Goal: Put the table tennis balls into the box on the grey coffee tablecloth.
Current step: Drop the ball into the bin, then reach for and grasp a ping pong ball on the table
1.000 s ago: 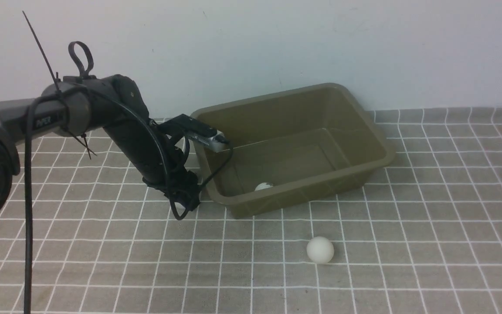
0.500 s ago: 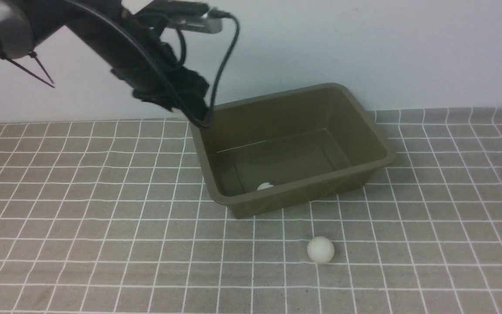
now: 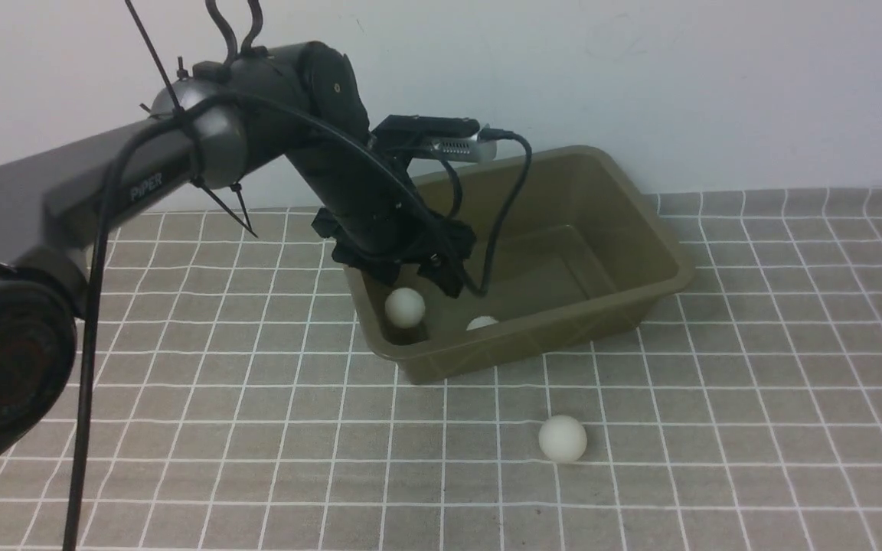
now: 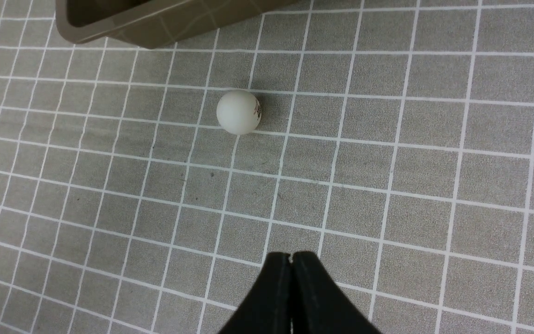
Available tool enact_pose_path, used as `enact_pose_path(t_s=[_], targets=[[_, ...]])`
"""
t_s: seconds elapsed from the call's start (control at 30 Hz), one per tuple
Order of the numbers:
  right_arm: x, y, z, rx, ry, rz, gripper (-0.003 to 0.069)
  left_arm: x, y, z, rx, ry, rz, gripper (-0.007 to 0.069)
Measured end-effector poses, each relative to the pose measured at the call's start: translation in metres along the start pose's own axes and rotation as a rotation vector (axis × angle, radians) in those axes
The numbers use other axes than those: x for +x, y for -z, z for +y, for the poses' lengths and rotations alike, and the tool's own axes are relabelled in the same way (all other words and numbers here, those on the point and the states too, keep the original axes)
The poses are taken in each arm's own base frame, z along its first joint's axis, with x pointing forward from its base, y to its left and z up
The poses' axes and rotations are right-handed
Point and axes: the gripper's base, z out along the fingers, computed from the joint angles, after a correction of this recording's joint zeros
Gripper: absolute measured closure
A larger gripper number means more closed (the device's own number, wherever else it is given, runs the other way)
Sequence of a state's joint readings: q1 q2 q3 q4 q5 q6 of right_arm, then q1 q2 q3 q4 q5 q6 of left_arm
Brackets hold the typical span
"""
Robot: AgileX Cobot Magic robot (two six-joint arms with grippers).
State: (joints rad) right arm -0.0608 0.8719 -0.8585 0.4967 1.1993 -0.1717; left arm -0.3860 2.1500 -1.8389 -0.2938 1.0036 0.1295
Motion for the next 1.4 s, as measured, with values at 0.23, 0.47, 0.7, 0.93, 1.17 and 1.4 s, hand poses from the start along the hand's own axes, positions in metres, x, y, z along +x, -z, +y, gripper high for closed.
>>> enact_pose_path(t_s=[0.23, 0.47, 0.7, 0.93, 1.17, 1.4], targets=[[0.000, 0.000, 0.000, 0.000, 0.000, 0.000, 0.0668, 0.007, 0.000, 0.011, -0.115, -0.050, 0.079, 0.0354], [0.000, 0.000, 0.002, -0.023, -0.013, -0.004, 0.0668, 0.001, 0.015, 0.041, -0.216, -0.052, 0.070, 0.0624], [-0.001, 0.000, 0.003, -0.031, -0.016, -0.005, 0.0668, -0.010, 0.040, 0.062, -0.250, -0.025, 0.032, 0.0629], [-0.001, 0.000, 0.004, -0.042, -0.023, -0.014, 0.0668, -0.009, 0.038, 0.016, -0.019, -0.042, 0.071, 0.0629], [0.001, 0.000, 0.004, -0.046, -0.022, 0.009, 0.0668, 0.001, -0.015, 0.026, -0.105, -0.019, 0.200, 0.0629], [0.003, 0.000, 0.005, -0.051, -0.021, 0.039, 0.0668, 0.003, -0.019, 0.047, -0.284, -0.076, 0.234, 0.0629]])
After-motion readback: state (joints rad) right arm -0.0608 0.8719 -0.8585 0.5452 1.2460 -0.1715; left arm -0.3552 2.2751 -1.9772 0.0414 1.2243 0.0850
